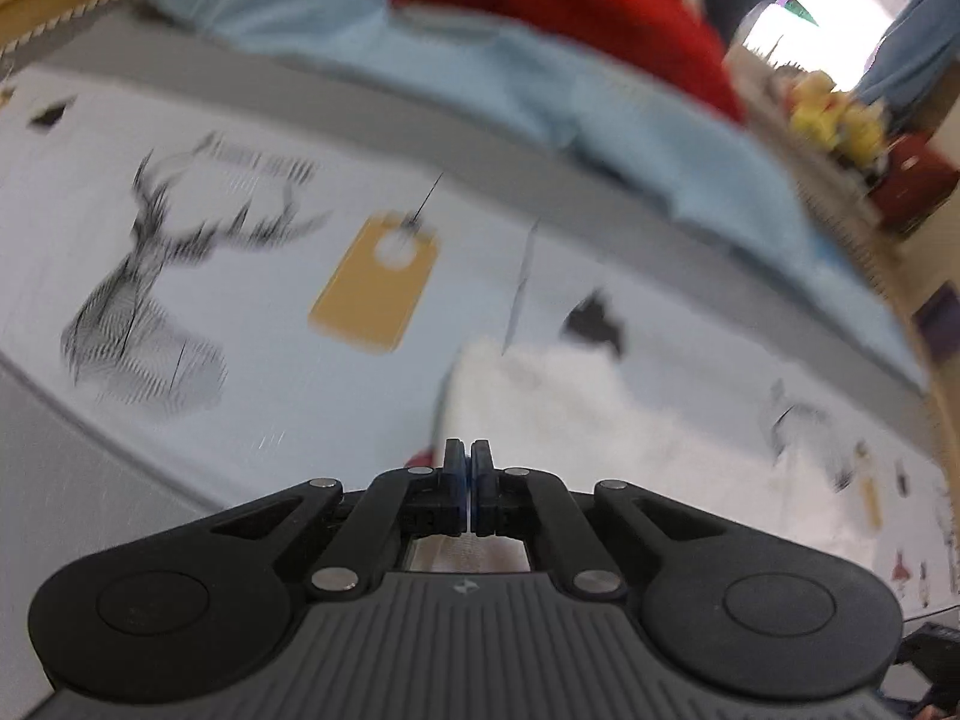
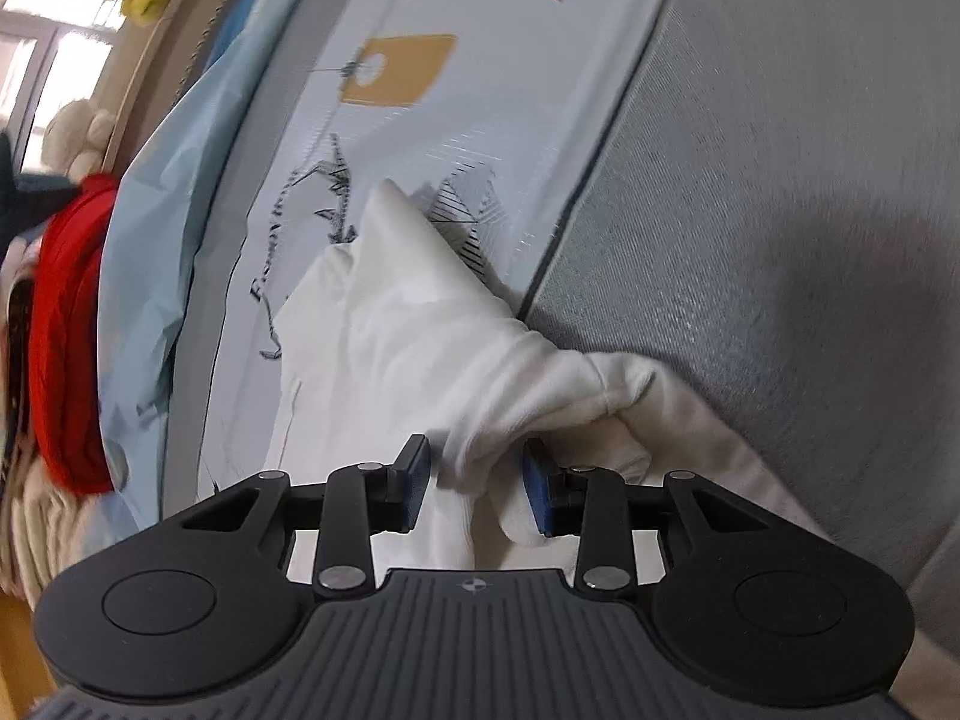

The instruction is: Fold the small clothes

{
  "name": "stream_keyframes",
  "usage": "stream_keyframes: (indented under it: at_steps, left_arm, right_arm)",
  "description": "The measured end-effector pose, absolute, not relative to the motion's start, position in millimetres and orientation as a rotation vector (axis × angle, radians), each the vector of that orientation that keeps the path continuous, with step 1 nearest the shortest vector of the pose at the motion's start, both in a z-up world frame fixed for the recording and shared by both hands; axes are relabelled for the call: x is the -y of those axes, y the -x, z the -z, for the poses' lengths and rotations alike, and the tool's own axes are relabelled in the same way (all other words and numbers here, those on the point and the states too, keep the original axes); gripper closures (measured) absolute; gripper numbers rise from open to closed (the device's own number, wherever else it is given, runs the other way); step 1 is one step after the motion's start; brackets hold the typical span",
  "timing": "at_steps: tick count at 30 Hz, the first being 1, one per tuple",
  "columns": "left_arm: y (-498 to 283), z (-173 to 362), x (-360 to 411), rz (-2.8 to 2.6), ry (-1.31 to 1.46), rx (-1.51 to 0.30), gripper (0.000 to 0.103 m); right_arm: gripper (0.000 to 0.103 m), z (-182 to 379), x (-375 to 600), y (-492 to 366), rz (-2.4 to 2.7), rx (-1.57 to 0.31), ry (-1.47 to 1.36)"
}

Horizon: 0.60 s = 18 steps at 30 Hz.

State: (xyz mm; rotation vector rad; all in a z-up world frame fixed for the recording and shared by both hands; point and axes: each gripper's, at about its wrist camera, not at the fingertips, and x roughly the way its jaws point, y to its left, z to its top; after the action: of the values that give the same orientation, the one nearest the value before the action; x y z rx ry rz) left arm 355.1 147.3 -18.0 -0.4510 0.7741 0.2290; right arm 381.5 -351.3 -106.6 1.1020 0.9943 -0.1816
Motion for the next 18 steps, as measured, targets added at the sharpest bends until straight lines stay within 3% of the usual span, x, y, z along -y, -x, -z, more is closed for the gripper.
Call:
stream_keyframes:
  at_steps: [3,4,5,6,11,14,18]
  left_arm:
    - [-354.7,9.7,-141.9,-0.220,0.446,-0.705,0.103]
    - [-353.2,7.0,-142.0,-0.215,0.454,-0.678,0.103]
    - [-351.7,4.0,-142.6,-0.211,0.459,-0.651,0.103]
    - [-350.0,0.6,-143.7,-0.207,0.462,-0.624,0.103]
    - [-350.9,-7.6,-146.5,-0.172,0.470,-0.618,0.103]
    - [-363.6,19.3,-148.8,-0.252,0.461,-0.802,0.102]
    - [-361.4,26.0,-162.3,-0.323,0.502,-0.838,0.088]
  right_arm:
    - [0.068,107.9,354.5,-377.9,0.210,-0.949,-1.148]
    - [0.073,106.6,355.6,-376.4,0.219,-0.930,-1.152]
    - [0.096,104.1,357.1,-373.2,0.236,-0.905,-1.153]
    - [0.098,99.7,358.9,-368.2,0.255,-0.876,-1.153]
    - [0.099,81.8,377.1,-334.8,0.368,-0.659,-1.234]
    - [0.099,91.2,374.5,-334.6,0.426,-0.723,-1.200]
    - [0.088,92.9,363.3,-339.0,0.479,-0.829,-1.104]
